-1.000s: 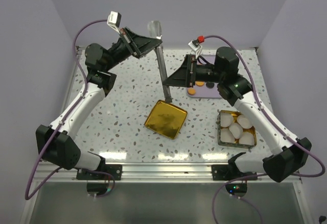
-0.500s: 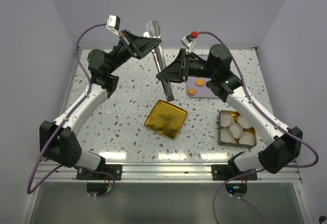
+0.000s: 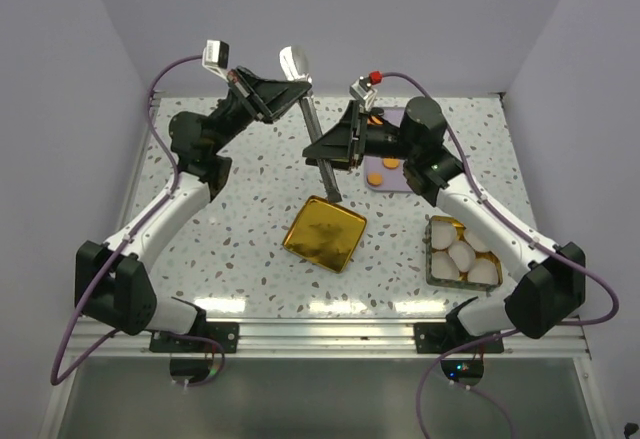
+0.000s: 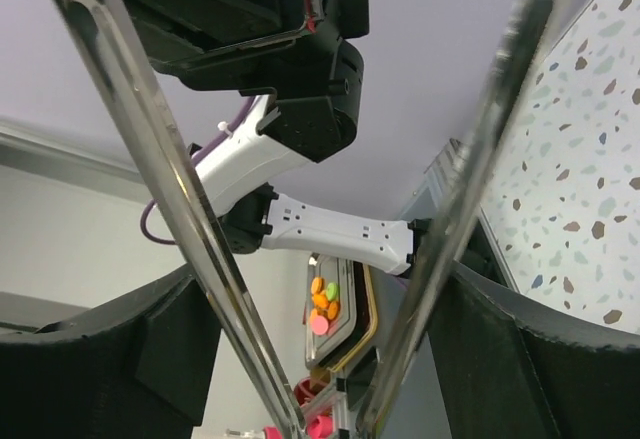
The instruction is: Pack the cookies
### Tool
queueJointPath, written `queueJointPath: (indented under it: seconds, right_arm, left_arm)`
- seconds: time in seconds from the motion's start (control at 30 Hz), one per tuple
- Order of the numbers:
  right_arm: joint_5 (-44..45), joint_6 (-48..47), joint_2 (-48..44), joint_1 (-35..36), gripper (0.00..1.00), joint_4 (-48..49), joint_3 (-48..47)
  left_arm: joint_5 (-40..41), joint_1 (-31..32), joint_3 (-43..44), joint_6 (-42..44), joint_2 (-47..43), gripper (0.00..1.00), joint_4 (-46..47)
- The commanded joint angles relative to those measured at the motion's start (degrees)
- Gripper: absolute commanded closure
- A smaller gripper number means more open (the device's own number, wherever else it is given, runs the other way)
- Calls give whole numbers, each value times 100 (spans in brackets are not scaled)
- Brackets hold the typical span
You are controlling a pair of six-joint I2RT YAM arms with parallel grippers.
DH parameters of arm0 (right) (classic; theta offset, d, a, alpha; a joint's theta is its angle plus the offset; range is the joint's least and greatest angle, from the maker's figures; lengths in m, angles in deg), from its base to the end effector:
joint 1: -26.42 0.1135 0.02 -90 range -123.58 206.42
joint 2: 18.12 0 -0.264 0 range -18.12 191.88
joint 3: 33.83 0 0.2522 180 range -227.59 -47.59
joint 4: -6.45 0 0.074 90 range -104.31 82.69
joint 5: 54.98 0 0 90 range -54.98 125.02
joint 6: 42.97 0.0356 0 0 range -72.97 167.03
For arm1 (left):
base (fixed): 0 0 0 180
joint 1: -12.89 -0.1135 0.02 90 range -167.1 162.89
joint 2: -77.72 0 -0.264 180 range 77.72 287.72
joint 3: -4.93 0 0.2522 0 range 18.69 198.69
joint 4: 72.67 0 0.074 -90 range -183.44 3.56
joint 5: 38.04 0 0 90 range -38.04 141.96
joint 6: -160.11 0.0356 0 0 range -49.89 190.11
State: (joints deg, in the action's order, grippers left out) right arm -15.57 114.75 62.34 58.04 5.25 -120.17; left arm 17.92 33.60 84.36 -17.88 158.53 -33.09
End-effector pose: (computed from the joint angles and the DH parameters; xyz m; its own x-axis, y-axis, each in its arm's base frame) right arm 0.2610 0.1930 0.4076 -0.8884 0.1429 -0.4362 -0.4391 0.0123 0.8984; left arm 0.2841 -0.1287 0.4320 -0.6838 -0.6268 -0.3735 0.6028 -0.1968 -0.7732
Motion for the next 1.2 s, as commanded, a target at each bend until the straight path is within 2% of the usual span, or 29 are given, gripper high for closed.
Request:
queueJointPath:
  seconds: [0.0,0.2,0.33,0.43,0.47,0.5,0.57,0.63,0.73,0.77,0.87,0.9,0.97,1.1,1.17]
  right_arm:
    - [-39,162,-294,64,22,485,165]
    - [-92,162,-163,73,22,450,25]
    - [-127,13,74,73,31,161,-475]
    - [-180,-162,241,64,42,-165,-757]
    - [-171,-250,320,64,49,-288,-932]
    - [-145,-451,355,55,52,-559,-1021]
    - [-136,-680,452,64,57,-902,-1301]
    - [-83,-918,558,55,65,-1237,-1434]
    - [-30,-1051,742,46,70,-1581,-1663]
    - [-4,-1068,795,46,70,-1616,-1750]
    - [102,-1086,1014,38,70,-1669,-1874]
    - [128,-1086,1067,29,70,-1695,-1909]
    - [189,-1086,1260,11,70,-1721,-2015]
    - [216,-1252,1638,-120,70,-1976,-2225]
    - [321,-1584,1832,-234,70,-2587,-2427]
  left_arm:
    - [21,56,-63,-17,-286,100,475]
    - [-94,56,-116,-192,-102,100,966]
    - [-234,21,16,-351,241,100,1249]
    - [-269,-14,86,-360,399,100,1284]
    - [-331,-58,95,-342,461,99,1267]
    - [-349,-93,69,-351,496,94,1258]
    - [-392,-268,43,-456,575,77,1293]
    - [-428,-435,-1,-570,619,68,1363]
    - [-507,-787,-54,-825,698,64,1486]
    - [-611,-927,-37,-913,786,63,1547]
    - [-858,-1104,95,-1045,1032,46,1635]
    - [-911,-1139,156,-1063,1085,29,1653]
    - [-1016,-1236,174,-1072,1191,18,1662]
    - [-1174,-1359,166,-800,1235,0,1198]
    - [-1298,-1420,139,-221,1121,0,303]
